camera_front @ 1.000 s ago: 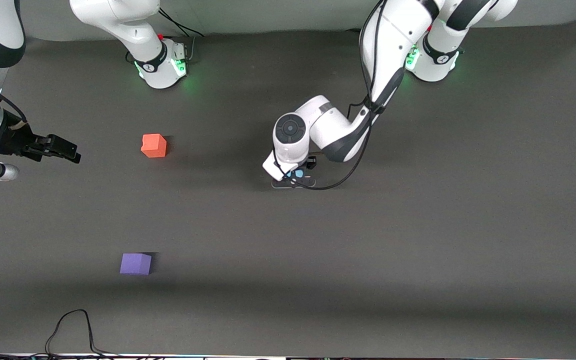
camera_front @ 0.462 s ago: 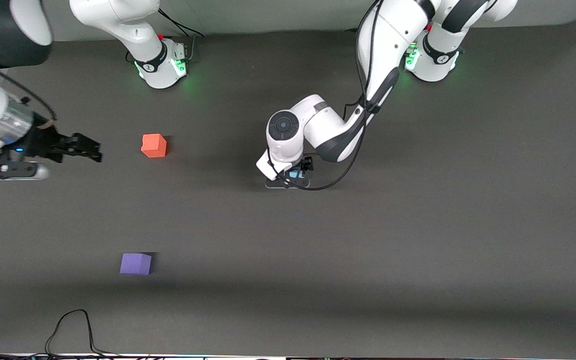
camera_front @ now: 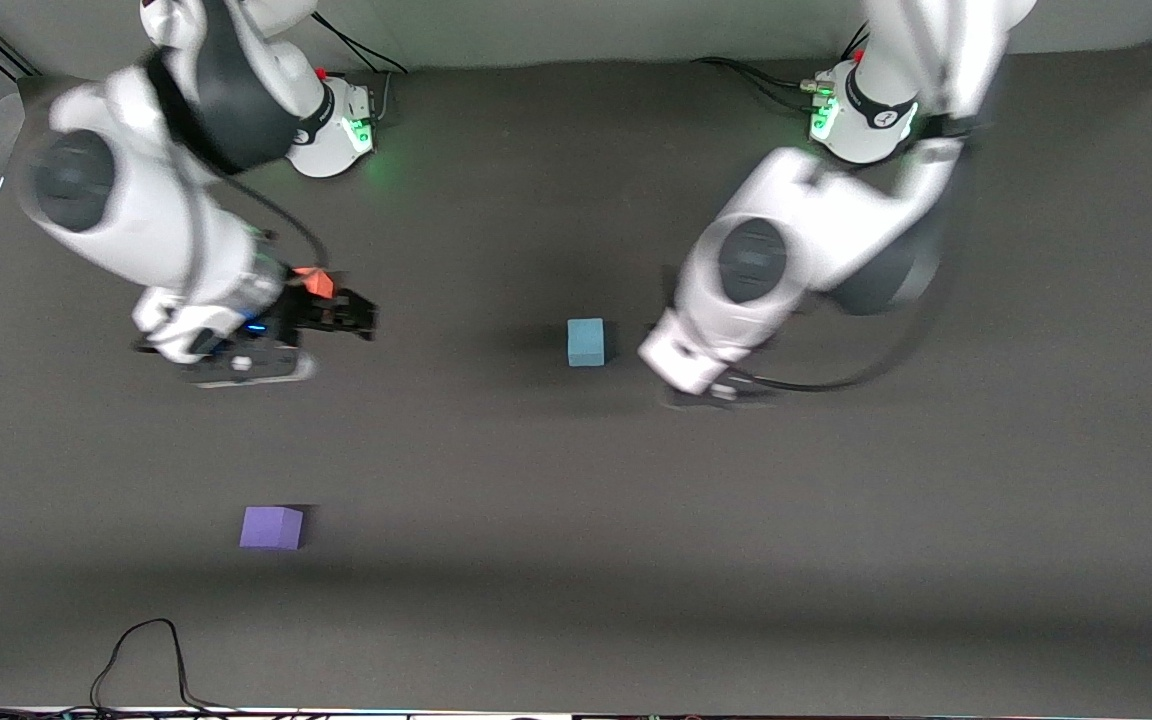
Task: Place blue block between orange and purple blocks
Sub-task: 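Grasp the cube with the right gripper while the left gripper releases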
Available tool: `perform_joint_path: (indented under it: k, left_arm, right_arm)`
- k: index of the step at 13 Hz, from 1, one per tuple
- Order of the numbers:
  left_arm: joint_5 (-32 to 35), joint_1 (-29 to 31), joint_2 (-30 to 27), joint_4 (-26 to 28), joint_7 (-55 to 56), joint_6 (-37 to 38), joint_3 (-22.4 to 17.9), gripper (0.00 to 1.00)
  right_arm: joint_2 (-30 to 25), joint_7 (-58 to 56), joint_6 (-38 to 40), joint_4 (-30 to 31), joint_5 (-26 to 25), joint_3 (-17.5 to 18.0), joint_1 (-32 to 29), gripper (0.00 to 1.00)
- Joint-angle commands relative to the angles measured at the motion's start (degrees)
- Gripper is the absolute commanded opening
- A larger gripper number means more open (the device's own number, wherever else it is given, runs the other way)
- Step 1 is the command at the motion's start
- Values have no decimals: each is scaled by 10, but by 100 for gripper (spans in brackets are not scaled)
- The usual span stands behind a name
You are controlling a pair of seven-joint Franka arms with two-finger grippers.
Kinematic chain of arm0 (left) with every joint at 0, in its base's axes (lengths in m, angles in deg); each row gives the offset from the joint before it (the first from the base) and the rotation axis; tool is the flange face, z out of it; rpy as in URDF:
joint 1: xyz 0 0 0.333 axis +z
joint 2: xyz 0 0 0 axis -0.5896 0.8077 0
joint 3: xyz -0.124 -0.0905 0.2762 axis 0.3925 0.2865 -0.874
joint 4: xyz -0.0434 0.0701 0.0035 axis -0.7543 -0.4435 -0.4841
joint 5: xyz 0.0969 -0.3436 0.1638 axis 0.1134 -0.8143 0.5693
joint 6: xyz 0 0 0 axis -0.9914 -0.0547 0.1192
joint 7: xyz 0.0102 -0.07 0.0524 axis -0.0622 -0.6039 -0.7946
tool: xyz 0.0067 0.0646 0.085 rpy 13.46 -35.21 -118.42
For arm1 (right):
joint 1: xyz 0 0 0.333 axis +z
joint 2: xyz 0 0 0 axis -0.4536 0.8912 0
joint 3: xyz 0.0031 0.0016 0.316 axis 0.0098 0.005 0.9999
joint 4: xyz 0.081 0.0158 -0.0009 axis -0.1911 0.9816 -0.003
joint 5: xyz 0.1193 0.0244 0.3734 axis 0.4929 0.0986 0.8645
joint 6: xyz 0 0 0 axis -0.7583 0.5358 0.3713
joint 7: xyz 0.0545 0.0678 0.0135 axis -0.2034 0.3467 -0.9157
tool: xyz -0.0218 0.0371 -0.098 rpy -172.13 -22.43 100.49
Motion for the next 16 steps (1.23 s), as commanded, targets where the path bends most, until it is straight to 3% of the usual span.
perform_joint_path:
  k: [1, 5, 8, 14, 16]
  left_arm:
    - [-3, 116, -52, 26, -131, 37, 5, 100]
    - [5, 233, -102, 30, -286, 56, 3, 100]
    - [6, 268, -142, 35, -321, 76, 1, 100]
    - [13, 269, -191, 56, -320, 92, 0, 100]
    - [13, 226, -238, 111, -322, 73, -52, 100]
  right_arm:
    - [54, 95, -62, -7, 6, -7, 83, 100]
    - [173, 231, -194, -23, -2, -8, 198, 100]
    - [267, 267, -238, -69, -3, -9, 239, 100]
    - [308, 267, -292, -31, -17, -14, 257, 100]
    - [307, 267, -293, -23, -18, -13, 259, 99]
